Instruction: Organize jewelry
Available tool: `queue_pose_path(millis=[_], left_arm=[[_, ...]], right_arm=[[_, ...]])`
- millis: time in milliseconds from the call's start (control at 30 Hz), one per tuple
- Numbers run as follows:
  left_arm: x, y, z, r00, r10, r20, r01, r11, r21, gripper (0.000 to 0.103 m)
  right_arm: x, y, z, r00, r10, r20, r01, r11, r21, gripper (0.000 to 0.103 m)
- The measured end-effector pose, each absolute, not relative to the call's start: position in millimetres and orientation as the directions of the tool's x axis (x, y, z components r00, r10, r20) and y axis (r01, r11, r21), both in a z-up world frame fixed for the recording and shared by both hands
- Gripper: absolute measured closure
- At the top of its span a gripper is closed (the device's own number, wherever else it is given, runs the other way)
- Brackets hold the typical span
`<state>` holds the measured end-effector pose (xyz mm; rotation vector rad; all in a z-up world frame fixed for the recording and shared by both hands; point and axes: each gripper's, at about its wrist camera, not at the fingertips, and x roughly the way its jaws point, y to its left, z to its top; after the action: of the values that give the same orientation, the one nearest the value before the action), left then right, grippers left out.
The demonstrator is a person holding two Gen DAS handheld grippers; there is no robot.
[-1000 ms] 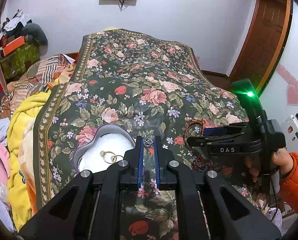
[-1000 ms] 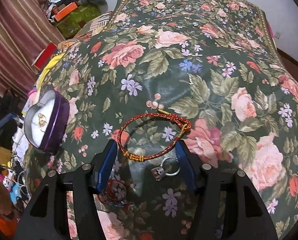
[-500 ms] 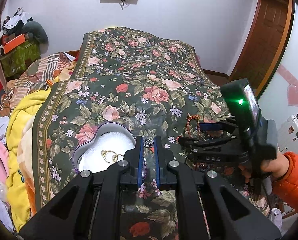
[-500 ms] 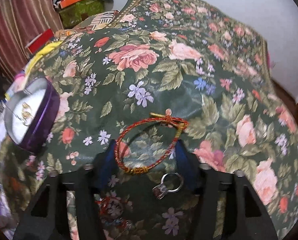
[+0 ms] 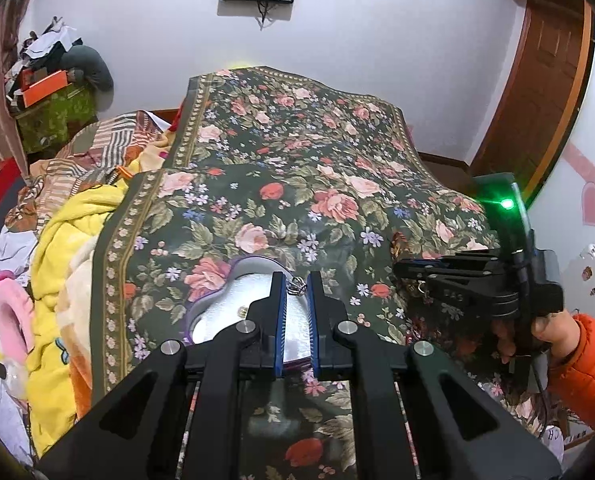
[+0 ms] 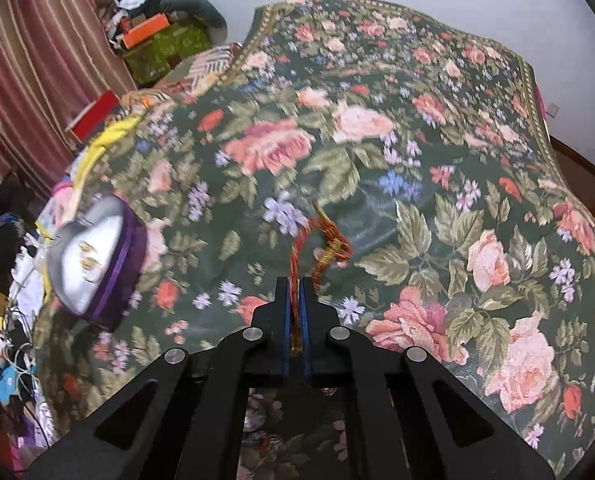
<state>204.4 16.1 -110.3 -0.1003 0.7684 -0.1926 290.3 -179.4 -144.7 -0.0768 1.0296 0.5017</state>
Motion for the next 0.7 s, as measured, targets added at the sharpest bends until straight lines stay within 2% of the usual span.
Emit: queue_pose_path(millis=[367, 533, 700], left_arm=[[196, 40, -99, 0.733, -0.164, -0.660, 0.086, 0.985, -0.149, 0.094], [192, 53, -98, 0.737, -0.145, -0.660, 0.062, 0.987, -0.147, 0.094], [192, 57, -103, 0.732, -0.133, -0.668, 0.051, 0.989, -0.141, 0.094]], right_arm=[[274, -152, -100, 0.455, 0.461, -0.762, -0.522, 0.831, 0.192, 0.099], [277, -142, -108, 0.430, 0.451, -0.782, -0.523, 0.831, 0.191, 0.099], [283, -141, -131, 0.408, 0.357, -0.840, -0.508, 0.853, 0.116, 0.097]])
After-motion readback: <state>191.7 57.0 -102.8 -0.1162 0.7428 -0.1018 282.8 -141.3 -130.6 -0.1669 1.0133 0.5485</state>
